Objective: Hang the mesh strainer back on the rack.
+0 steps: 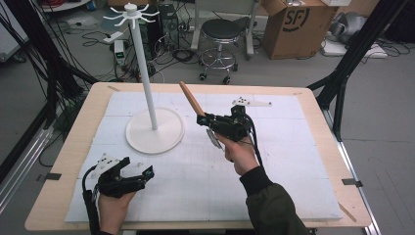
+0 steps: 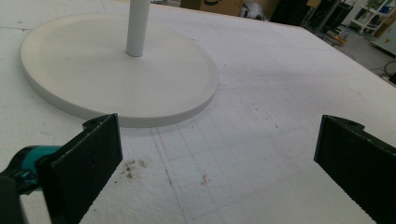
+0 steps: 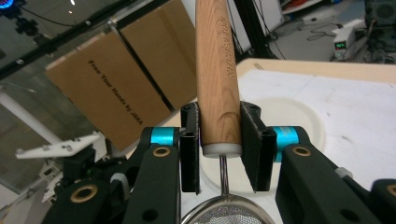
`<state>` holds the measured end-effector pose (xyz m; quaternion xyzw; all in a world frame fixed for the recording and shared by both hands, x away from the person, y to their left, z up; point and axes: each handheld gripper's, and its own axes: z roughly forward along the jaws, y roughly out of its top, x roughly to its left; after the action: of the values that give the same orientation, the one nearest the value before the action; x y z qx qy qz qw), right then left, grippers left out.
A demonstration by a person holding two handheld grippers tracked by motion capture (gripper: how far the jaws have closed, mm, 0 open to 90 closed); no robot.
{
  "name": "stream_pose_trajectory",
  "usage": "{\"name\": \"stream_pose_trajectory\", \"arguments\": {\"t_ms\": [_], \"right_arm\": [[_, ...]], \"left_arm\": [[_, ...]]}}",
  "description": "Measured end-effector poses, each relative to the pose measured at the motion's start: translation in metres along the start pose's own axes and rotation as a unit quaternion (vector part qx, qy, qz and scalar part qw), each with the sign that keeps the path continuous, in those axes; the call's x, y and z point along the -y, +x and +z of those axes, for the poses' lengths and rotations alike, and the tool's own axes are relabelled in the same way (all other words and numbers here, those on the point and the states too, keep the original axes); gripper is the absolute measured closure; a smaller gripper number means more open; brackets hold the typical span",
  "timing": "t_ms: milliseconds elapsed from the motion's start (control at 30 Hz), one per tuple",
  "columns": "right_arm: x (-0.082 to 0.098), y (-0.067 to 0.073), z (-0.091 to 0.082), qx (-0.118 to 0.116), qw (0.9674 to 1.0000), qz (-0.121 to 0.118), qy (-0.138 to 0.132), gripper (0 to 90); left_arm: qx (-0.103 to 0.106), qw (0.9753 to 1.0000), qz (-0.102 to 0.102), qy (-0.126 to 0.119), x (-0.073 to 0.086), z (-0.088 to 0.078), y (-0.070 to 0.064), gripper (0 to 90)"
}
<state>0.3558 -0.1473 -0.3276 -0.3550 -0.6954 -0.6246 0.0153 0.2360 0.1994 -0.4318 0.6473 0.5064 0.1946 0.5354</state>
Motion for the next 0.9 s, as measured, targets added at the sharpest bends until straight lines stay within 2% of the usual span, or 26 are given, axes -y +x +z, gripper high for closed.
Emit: {"name": "stream_pose_trajectory", "arguments": {"t_ms": [100,233,333,433,567,667,900], "right_arm": [[-0.006,0.005,0.005,-0.009,0.9999,-0.008,0.005,71.9],[-0.013,0.013,0.011,-0.014,0.9997,-0.019,-0.001,71.9],[-0.015,0.015,0.012,-0.017,0.9993,-0.03,-0.018,71.9],[-0.017,0.015,0.012,-0.009,0.999,-0.029,-0.033,72.0],[-0.021,0.015,0.013,-0.011,0.9982,-0.029,-0.051,72.0],[-0.025,0.018,0.014,-0.008,0.9974,-0.036,-0.061,72.0],[-0.036,0.028,0.017,-0.006,0.9931,-0.058,-0.101,71.9]], "left_arm": [[0.001,1.0,-0.001,-0.003,-0.001,-0.001,0.001,1.6],[0.002,1.0,-0.001,-0.003,0.0,-0.001,0.0,1.6],[0.002,1.0,-0.004,-0.003,0.0,-0.002,0.0,1.6],[0.003,1.0,-0.006,-0.006,0.0,-0.003,0.002,1.6],[0.002,0.9999,-0.008,-0.007,0.0,-0.004,0.002,1.6],[0.004,1.0,-0.005,-0.004,0.0,-0.003,0.001,1.6],[0.004,0.9999,-0.008,-0.006,0.0,-0.005,0.002,1.6]]}}
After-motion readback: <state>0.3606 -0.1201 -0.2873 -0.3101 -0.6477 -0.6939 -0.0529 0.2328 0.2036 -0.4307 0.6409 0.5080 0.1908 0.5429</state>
